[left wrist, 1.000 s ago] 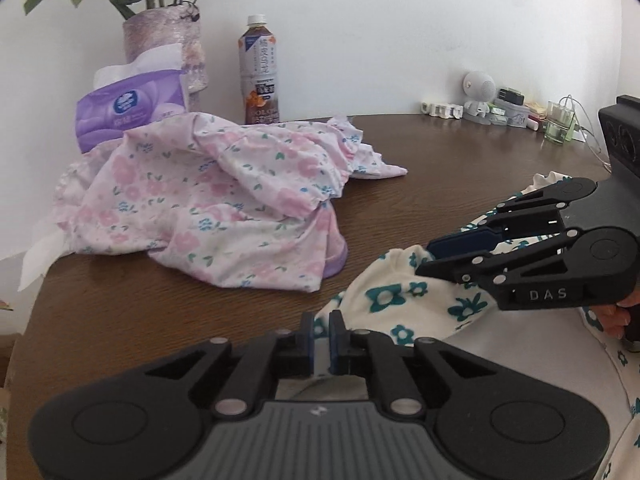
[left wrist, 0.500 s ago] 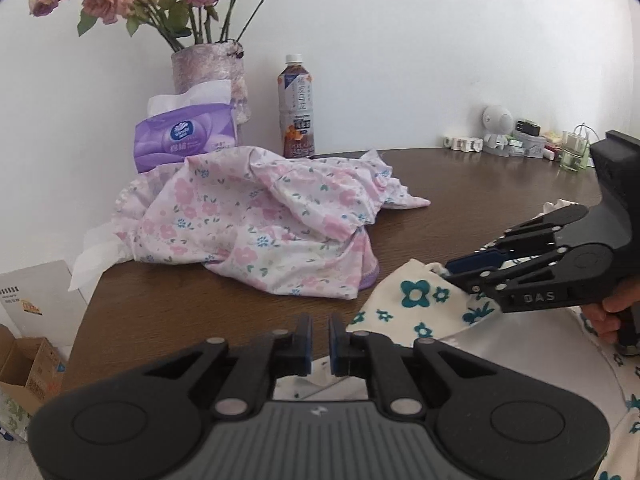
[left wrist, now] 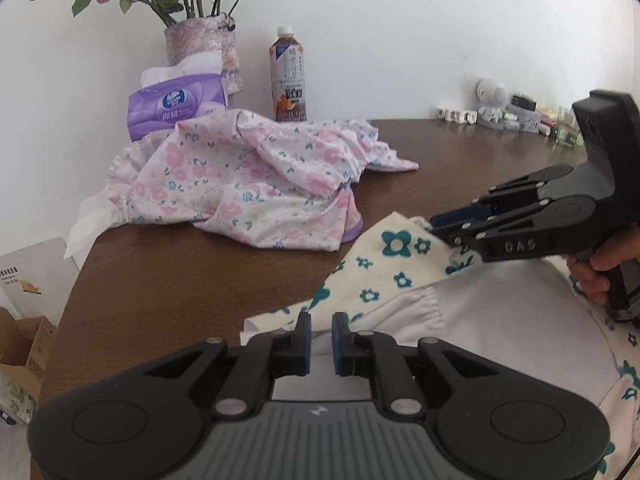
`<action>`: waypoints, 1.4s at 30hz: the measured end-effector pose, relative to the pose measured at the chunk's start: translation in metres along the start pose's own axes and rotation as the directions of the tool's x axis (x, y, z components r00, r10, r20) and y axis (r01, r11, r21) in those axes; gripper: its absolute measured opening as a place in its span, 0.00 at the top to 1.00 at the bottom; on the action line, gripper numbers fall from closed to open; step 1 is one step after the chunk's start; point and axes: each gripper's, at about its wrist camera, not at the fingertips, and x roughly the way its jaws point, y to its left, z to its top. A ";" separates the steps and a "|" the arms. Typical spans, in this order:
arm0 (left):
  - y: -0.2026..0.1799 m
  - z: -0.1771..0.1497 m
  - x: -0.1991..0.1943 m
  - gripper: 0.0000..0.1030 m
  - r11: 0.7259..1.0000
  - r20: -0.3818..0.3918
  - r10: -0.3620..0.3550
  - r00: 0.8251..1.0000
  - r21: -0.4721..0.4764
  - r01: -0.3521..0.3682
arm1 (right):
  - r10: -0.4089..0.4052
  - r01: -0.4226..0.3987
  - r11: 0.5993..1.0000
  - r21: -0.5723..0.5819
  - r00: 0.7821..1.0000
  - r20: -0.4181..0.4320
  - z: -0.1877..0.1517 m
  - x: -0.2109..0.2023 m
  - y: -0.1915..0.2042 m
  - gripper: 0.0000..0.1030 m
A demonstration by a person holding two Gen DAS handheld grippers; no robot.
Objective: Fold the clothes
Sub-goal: 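Open both grippers and lay the shirt flat on the table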
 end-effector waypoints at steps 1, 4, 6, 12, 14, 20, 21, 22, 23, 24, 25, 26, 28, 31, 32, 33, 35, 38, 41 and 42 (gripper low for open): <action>0.001 -0.003 0.000 0.90 1.000 0.007 0.003 1.000 -0.008 -0.002 | -0.001 0.001 1.000 -0.002 1.000 0.000 0.000 0.000 0.000 0.76; 0.004 -0.002 -0.010 0.89 0.999 0.026 0.014 1.000 -0.044 -0.013 | 0.003 -0.003 1.000 -0.005 1.000 -0.001 0.001 0.000 0.000 0.75; 0.003 0.001 -0.021 0.88 0.998 0.053 0.038 0.998 -0.050 -0.035 | 0.005 -0.005 1.000 -0.012 1.000 -0.015 0.004 -0.001 0.000 0.71; -0.007 0.002 -0.057 0.43 0.995 0.108 0.091 0.990 -0.048 -0.087 | 0.003 -0.003 1.000 0.009 1.000 0.021 0.019 -0.037 -0.004 0.35; -0.010 0.000 -0.068 0.30 0.993 0.124 0.102 0.987 -0.063 -0.095 | -0.001 0.000 1.000 0.026 0.999 0.037 0.018 -0.053 -0.008 0.29; -0.018 -0.007 -0.090 0.21 0.985 0.163 0.125 0.979 -0.142 -0.102 | -0.079 0.073 0.994 0.080 0.994 0.077 -0.005 -0.118 -0.028 0.23; -0.020 -0.008 -0.093 0.21 0.984 0.161 0.117 0.980 -0.154 -0.092 | -0.102 0.094 0.991 0.096 0.992 0.080 -0.012 -0.131 -0.034 0.22; -0.022 -0.009 -0.095 0.21 0.983 0.160 0.109 0.981 -0.165 -0.083 | -0.125 0.115 0.987 0.112 0.989 0.084 -0.019 -0.143 -0.039 0.21; -0.027 -0.010 -0.096 0.21 0.984 0.159 0.095 0.983 -0.163 -0.069 | -0.148 0.136 0.982 0.128 0.985 0.087 -0.026 -0.155 -0.044 0.21; -0.032 -0.012 -0.097 0.21 0.986 0.157 0.081 0.984 -0.160 -0.056 | -0.171 0.157 0.977 0.143 0.981 0.089 -0.034 -0.168 -0.049 0.21; -0.037 -0.013 -0.098 0.21 0.987 0.156 0.067 0.985 -0.158 -0.042 | -0.194 0.179 0.971 0.157 0.977 0.089 -0.041 -0.179 -0.054 0.21; -0.042 -0.014 -0.099 0.21 0.987 0.155 0.053 0.987 -0.155 -0.029 | -0.214 0.197 0.965 0.171 0.973 0.088 -0.050 -0.188 -0.058 0.21; -0.057 -0.016 -0.101 0.21 0.990 0.157 0.023 0.987 -0.138 -0.001 | -0.252 0.231 0.952 0.200 0.964 0.084 -0.066 -0.207 -0.065 0.21; -0.082 -0.019 -0.103 0.21 0.993 0.161 -0.023 0.987 -0.112 0.041 | -0.286 0.260 0.936 0.239 0.955 0.079 -0.091 -0.229 -0.070 0.21; -0.091 -0.021 -0.103 0.21 0.993 0.161 -0.039 0.986 -0.103 0.056 | -0.293 0.266 0.932 0.247 0.953 0.079 -0.100 -0.235 -0.071 0.21; -0.099 -0.023 -0.103 0.21 0.993 0.157 -0.051 0.986 -0.097 0.067 | -0.300 0.272 0.928 0.253 0.951 0.078 -0.108 -0.242 -0.071 0.21; -0.115 -0.026 -0.102 0.21 0.992 0.149 -0.076 0.986 -0.086 0.090 | -0.316 0.289 0.923 0.253 0.946 0.071 -0.123 -0.252 -0.072 0.21; -0.136 -0.033 -0.100 0.21 0.989 0.135 -0.108 0.985 -0.084 0.120 | -0.339 0.313 0.913 0.260 0.939 0.060 -0.142 -0.265 -0.076 0.21; -0.152 -0.039 -0.096 0.21 0.986 0.120 -0.127 0.985 -0.095 0.139 | -0.363 0.337 0.902 0.269 0.930 0.052 -0.159 -0.278 -0.081 0.21; -0.157 -0.041 -0.095 0.21 0.984 0.116 -0.133 0.984 -0.100 0.145 | -0.372 0.345 0.899 0.270 0.927 0.053 -0.164 -0.283 -0.083 0.21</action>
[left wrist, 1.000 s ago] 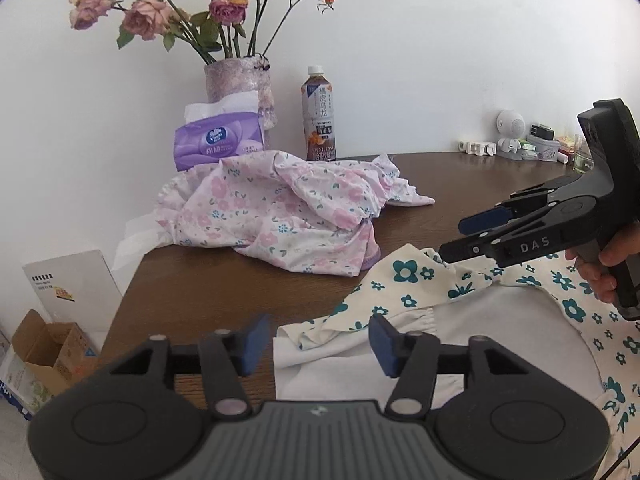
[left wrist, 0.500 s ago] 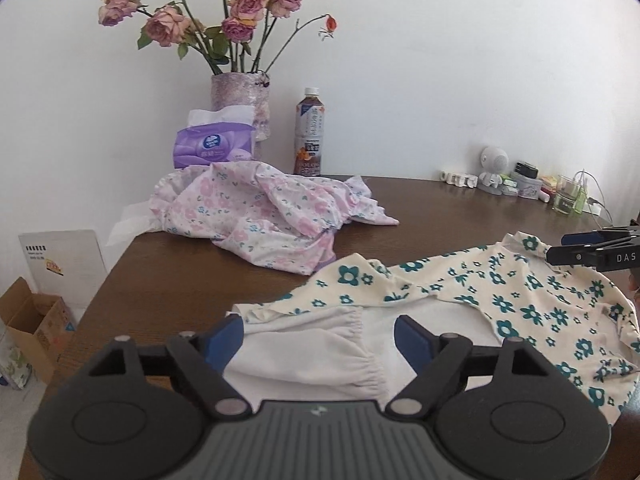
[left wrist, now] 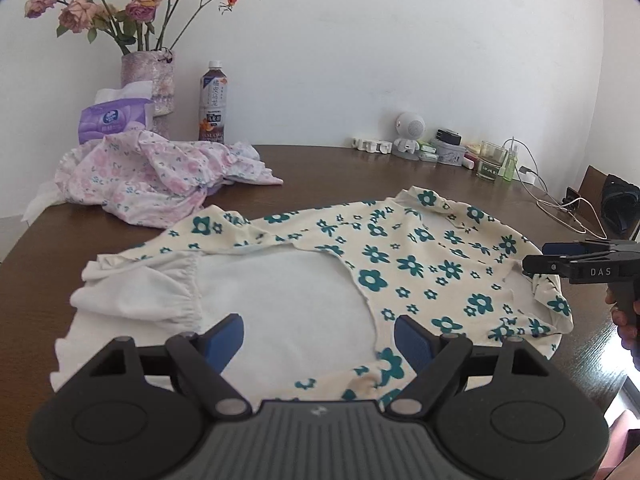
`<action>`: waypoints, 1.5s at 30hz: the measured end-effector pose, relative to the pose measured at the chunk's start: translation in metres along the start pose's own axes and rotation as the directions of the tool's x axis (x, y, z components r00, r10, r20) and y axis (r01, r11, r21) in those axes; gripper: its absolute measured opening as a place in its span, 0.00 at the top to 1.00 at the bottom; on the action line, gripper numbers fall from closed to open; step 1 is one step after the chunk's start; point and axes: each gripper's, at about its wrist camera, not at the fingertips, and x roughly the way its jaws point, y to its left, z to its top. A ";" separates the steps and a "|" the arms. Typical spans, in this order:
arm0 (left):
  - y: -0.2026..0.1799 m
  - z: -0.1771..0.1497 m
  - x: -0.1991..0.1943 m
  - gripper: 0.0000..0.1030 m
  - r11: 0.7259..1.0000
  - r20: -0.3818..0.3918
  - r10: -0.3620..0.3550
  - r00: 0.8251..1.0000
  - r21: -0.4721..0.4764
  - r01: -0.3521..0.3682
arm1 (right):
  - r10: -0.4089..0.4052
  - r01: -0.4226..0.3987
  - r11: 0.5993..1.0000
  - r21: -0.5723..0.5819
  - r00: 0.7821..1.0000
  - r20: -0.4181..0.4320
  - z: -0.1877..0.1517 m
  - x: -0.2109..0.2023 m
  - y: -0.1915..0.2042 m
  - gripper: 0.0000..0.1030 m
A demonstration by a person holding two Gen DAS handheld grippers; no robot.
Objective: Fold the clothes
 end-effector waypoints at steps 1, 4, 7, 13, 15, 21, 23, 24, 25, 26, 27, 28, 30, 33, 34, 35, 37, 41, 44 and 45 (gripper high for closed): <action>-0.003 -0.003 0.001 0.21 1.000 -0.004 0.002 1.000 -0.010 -0.002 | -0.009 0.009 1.000 0.001 1.000 0.004 -0.004 -0.004 -0.004 0.21; -0.011 -0.011 0.002 0.21 0.999 -0.014 0.008 1.000 -0.042 -0.008 | -0.027 0.027 1.000 0.008 1.000 0.009 -0.014 -0.013 -0.018 0.22; -0.013 -0.019 0.000 0.21 0.997 -0.023 0.026 0.999 -0.073 -0.027 | -0.055 0.055 0.998 0.031 0.998 0.002 -0.020 -0.012 -0.031 0.23; -0.019 -0.032 -0.002 0.21 0.992 -0.055 0.101 0.993 -0.073 -0.105 | -0.085 0.085 0.995 0.054 0.996 -0.005 -0.013 0.013 -0.049 0.43; -0.021 -0.035 -0.002 0.21 0.990 -0.057 0.111 0.992 -0.078 -0.115 | -0.098 0.098 0.995 0.023 0.995 -0.012 -0.006 0.028 -0.049 0.49; -0.025 -0.038 -0.001 0.21 0.990 -0.066 0.115 0.991 -0.080 -0.120 | -0.105 0.100 0.993 -0.054 0.990 -0.096 0.002 0.059 -0.049 0.82; -0.023 -0.038 -0.001 0.21 0.989 -0.070 0.118 0.991 -0.081 -0.123 | -0.106 0.098 0.992 -0.078 0.990 -0.097 0.001 0.057 -0.050 0.82; -0.022 -0.038 0.000 0.21 0.989 -0.072 0.119 0.990 -0.082 -0.125 | -0.104 0.096 0.992 -0.078 0.989 -0.100 0.001 0.057 -0.052 0.82; -0.022 -0.038 0.001 0.21 0.988 -0.075 0.123 0.990 -0.083 -0.129 | -0.103 0.095 0.992 -0.079 0.989 -0.103 0.002 0.057 -0.054 0.82; -0.021 -0.038 0.002 0.21 0.988 -0.077 0.124 0.989 -0.082 -0.130 | -0.110 0.101 0.991 -0.084 0.989 -0.103 0.003 0.056 -0.053 0.82; -0.021 -0.037 0.003 0.21 0.988 -0.079 0.125 0.989 -0.082 -0.131 | -0.115 0.106 0.990 -0.088 0.988 -0.101 0.004 0.055 -0.053 0.82; -0.021 -0.037 0.004 0.21 0.988 -0.079 0.125 0.989 -0.081 -0.131 | -0.107 0.099 0.992 -0.080 0.990 -0.096 0.005 0.054 -0.052 0.82; -0.022 -0.037 0.006 0.21 0.988 -0.081 0.123 0.989 -0.081 -0.129 | -0.061 0.058 0.998 -0.038 0.994 -0.087 0.006 0.050 -0.053 0.80; -0.022 -0.037 0.009 0.21 0.988 -0.089 0.128 0.988 -0.078 -0.135 | -0.091 0.083 0.993 -0.080 0.991 -0.099 0.004 0.054 -0.050 0.82; -0.022 -0.037 0.009 0.21 0.988 -0.089 0.129 0.988 -0.079 -0.137 | -0.093 0.086 0.993 -0.077 0.991 -0.100 0.003 0.054 -0.052 0.82; -0.023 -0.037 0.009 0.21 0.987 -0.089 0.131 0.987 -0.079 -0.138 | -0.093 0.086 0.994 -0.074 0.991 -0.098 0.002 0.054 -0.053 0.82; -0.023 -0.036 0.007 0.21 0.986 -0.087 0.136 0.987 -0.087 -0.144 | -0.073 0.070 0.996 -0.052 0.995 -0.064 0.004 0.042 -0.055 0.78; -0.029 -0.033 -0.007 0.21 0.986 -0.053 0.146 0.988 -0.074 -0.150 | 0.008 -0.005 0.993 -0.115 1.000 0.021 0.007 0.001 -0.045 0.39; -0.036 -0.031 -0.015 0.20 0.985 -0.056 0.164 0.985 -0.042 -0.167 | 0.093 -0.087 0.980 -0.181 0.995 0.024 0.004 -0.025 -0.032 0.22; -0.038 -0.031 -0.016 0.20 0.985 -0.060 0.166 0.984 -0.037 -0.168 | 0.116 -0.109 0.974 -0.199 0.993 0.019 0.002 -0.032 -0.027 0.22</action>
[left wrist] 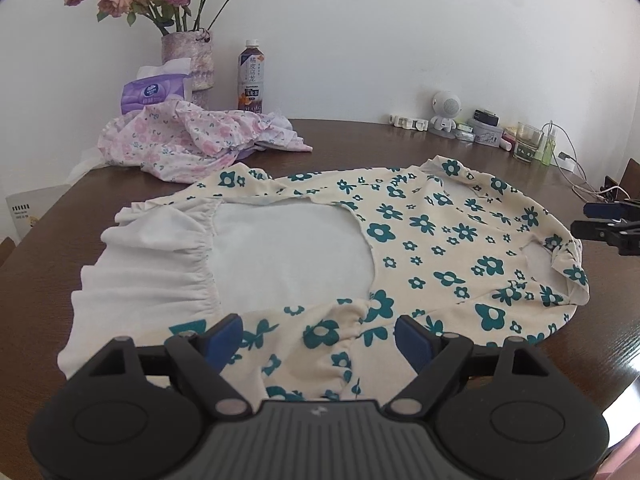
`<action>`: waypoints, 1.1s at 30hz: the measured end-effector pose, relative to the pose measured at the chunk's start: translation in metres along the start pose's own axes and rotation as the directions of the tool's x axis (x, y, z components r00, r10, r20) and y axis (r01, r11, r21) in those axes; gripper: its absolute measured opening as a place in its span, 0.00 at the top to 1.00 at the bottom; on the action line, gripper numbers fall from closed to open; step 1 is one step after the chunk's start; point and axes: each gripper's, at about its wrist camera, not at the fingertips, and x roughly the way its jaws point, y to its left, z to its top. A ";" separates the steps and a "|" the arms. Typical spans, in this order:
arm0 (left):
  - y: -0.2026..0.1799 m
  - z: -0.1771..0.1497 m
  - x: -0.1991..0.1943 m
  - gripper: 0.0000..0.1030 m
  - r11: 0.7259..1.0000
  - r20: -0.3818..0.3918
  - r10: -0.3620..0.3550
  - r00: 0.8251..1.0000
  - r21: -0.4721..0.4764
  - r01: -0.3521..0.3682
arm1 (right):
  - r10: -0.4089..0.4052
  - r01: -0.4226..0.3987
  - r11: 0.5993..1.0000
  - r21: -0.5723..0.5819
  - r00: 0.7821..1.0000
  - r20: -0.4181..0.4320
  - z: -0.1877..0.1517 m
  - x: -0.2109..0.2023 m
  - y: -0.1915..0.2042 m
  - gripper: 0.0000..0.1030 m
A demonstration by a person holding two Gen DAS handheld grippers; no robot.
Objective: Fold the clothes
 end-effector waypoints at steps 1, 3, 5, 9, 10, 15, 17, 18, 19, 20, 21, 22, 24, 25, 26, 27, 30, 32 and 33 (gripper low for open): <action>-0.002 -0.002 -0.003 0.20 1.000 0.001 -0.004 1.000 -0.003 0.004 | 0.019 -0.019 1.000 -0.013 1.000 -0.005 -0.002 -0.004 0.004 0.21; -0.005 -0.005 -0.008 0.20 1.000 0.003 -0.013 1.000 -0.009 0.013 | 0.045 -0.046 0.999 -0.028 0.999 -0.027 -0.008 -0.010 0.013 0.17; -0.009 -0.010 -0.014 0.19 1.000 0.000 -0.020 1.000 -0.024 0.020 | 0.059 -0.061 0.997 -0.040 0.997 -0.049 -0.015 -0.014 0.021 0.15; -0.017 -0.019 -0.023 0.17 0.999 -0.025 -0.014 1.000 -0.039 0.013 | 0.059 -0.066 0.993 -0.097 0.995 -0.078 -0.028 -0.022 0.036 0.15; -0.019 -0.020 -0.024 0.17 0.999 -0.032 -0.013 0.999 -0.037 0.012 | 0.060 -0.071 0.989 -0.128 0.995 -0.084 -0.031 -0.023 0.040 0.15; -0.029 -0.019 -0.028 0.18 1.000 -0.077 0.013 0.997 0.025 -0.011 | 0.061 -0.094 0.948 -0.303 0.991 -0.115 -0.036 -0.024 0.049 0.30; -0.030 -0.018 -0.028 0.28 0.996 -0.120 0.037 0.992 0.089 -0.026 | 0.051 -0.097 0.915 -0.392 0.991 -0.125 -0.035 -0.023 0.048 0.36; -0.029 -0.017 -0.028 0.33 0.993 -0.135 0.060 0.989 0.113 -0.044 | 0.044 -0.094 0.894 -0.438 0.991 -0.124 -0.033 -0.023 0.046 0.39; -0.027 -0.016 -0.029 0.39 0.989 -0.149 0.082 0.985 0.137 -0.062 | 0.034 -0.092 0.872 -0.481 0.991 -0.128 -0.032 -0.021 0.044 0.42; -0.026 -0.014 -0.031 0.40 0.983 -0.156 0.099 0.983 0.167 -0.072 | 0.025 -0.090 0.847 -0.524 0.991 -0.131 -0.031 -0.020 0.042 0.46; -0.025 -0.013 -0.033 0.40 0.977 -0.162 0.115 0.980 0.197 -0.082 | 0.018 -0.091 0.821 -0.564 0.991 -0.133 -0.030 -0.019 0.039 0.48; -0.024 -0.013 -0.034 0.40 0.970 -0.168 0.127 0.978 0.225 -0.087 | 0.021 -0.100 0.792 -0.602 0.990 -0.138 -0.031 -0.018 0.038 0.48; -0.024 -0.014 -0.036 0.40 0.953 -0.185 0.155 0.970 0.288 -0.097 | 0.025 -0.119 0.737 -0.665 0.988 -0.150 -0.032 -0.015 0.037 0.51; -0.025 -0.015 -0.037 0.40 0.943 -0.187 0.158 0.969 0.319 -0.092 | 0.030 -0.126 0.714 -0.688 0.988 -0.151 -0.033 -0.013 0.037 0.52; -0.026 -0.016 -0.038 0.42 0.932 -0.189 0.162 0.969 0.351 -0.087 | 0.034 -0.133 0.690 -0.711 0.988 -0.152 -0.034 -0.012 0.038 0.53; -0.028 -0.016 -0.037 0.43 0.916 -0.188 0.171 0.967 0.393 -0.085 | 0.038 -0.139 0.667 -0.732 0.987 -0.153 -0.035 -0.010 0.039 0.55; -0.034 -0.017 -0.033 0.46 0.856 -0.180 0.202 0.963 0.510 -0.084 | 0.046 -0.150 0.611 -0.777 0.987 -0.154 -0.036 -0.005 0.044 0.60; -0.035 -0.017 -0.027 0.46 0.823 -0.181 0.232 0.956 0.560 -0.094 | 0.052 -0.157 0.580 -0.799 0.986 -0.156 -0.036 -0.004 0.046 0.60; -0.034 -0.017 -0.024 0.46 0.812 -0.183 0.251 0.951 0.575 -0.103 | 0.048 -0.153 0.560 -0.814 0.987 -0.153 -0.036 -0.003 0.047 0.60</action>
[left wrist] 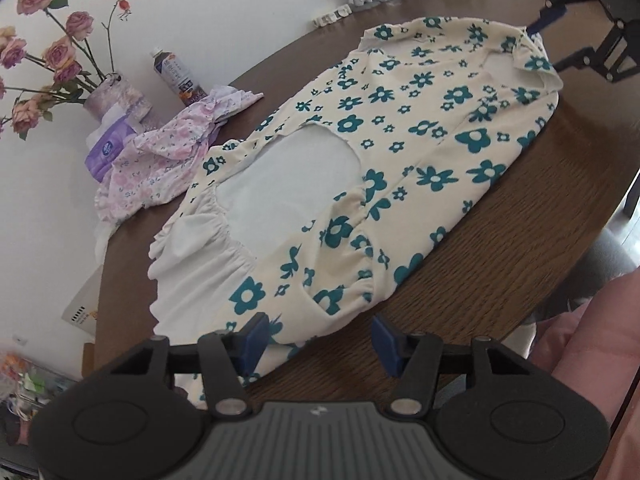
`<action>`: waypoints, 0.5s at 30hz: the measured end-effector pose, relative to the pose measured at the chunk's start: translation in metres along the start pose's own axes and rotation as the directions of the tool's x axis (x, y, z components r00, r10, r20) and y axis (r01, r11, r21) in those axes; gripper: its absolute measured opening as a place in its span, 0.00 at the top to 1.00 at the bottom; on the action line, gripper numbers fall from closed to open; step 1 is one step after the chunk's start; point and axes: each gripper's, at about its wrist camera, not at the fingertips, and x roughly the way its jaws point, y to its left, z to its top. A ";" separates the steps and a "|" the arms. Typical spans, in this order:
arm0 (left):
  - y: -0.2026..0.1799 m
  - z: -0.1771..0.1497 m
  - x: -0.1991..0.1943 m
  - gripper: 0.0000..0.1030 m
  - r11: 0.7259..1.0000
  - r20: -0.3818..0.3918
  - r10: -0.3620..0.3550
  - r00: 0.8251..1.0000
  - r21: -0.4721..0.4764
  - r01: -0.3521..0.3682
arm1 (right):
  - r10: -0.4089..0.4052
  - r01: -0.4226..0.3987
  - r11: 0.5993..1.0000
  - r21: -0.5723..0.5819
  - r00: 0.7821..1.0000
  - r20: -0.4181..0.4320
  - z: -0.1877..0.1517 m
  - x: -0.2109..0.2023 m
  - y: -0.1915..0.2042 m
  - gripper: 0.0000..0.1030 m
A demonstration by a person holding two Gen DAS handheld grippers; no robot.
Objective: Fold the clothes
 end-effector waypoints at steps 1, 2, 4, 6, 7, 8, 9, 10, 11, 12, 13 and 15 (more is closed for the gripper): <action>0.000 0.000 0.003 0.46 1.000 -0.008 0.006 1.000 0.012 -0.006 | -0.006 0.006 1.000 -0.030 1.000 -0.008 0.000 0.002 0.001 0.60; 0.001 0.001 0.005 0.46 1.000 -0.012 0.002 1.000 0.020 -0.002 | -0.003 0.002 0.999 -0.051 1.000 -0.019 0.001 0.004 0.002 0.60; 0.000 0.002 0.005 0.46 0.999 -0.009 -0.014 1.000 0.042 0.014 | 0.021 -0.023 0.996 -0.081 0.999 -0.027 0.002 0.004 0.003 0.60; -0.003 0.004 0.005 0.46 0.997 0.003 -0.032 0.999 0.069 0.031 | 0.052 -0.055 0.993 -0.106 0.998 -0.028 0.003 0.003 0.004 0.60; -0.005 0.005 0.006 0.46 0.996 0.005 -0.037 0.999 0.085 0.036 | 0.062 -0.065 0.991 -0.116 0.998 -0.028 0.005 0.004 0.005 0.60; -0.006 0.006 0.007 0.46 0.994 0.008 -0.042 0.999 0.100 0.041 | 0.073 -0.076 0.989 -0.126 0.997 -0.029 0.006 0.005 0.005 0.60; -0.008 0.007 0.009 0.46 0.992 0.006 -0.045 0.999 0.115 0.044 | 0.088 -0.092 0.986 -0.136 0.996 -0.034 0.006 0.007 0.006 0.60; -0.009 0.008 0.010 0.49 0.991 0.007 -0.045 0.999 0.128 0.044 | 0.101 -0.106 0.983 -0.147 0.994 -0.038 0.007 0.009 0.007 0.61; -0.010 0.008 0.011 0.51 0.989 0.011 -0.044 0.999 0.142 0.042 | 0.104 -0.109 0.981 -0.160 0.994 -0.038 0.008 0.009 0.008 0.63; -0.011 0.009 0.012 0.53 0.987 0.012 -0.045 0.999 0.152 0.043 | 0.106 -0.111 0.979 -0.171 0.994 -0.038 0.008 0.009 0.008 0.63; -0.012 0.009 0.012 0.56 0.986 0.014 -0.047 0.999 0.159 0.044 | 0.104 -0.109 0.978 -0.176 0.994 -0.036 0.008 0.010 0.008 0.63; -0.015 0.009 0.013 0.64 0.983 0.024 -0.046 0.999 0.180 0.041 | 0.101 -0.106 0.978 -0.182 0.994 -0.033 0.008 0.012 0.008 0.63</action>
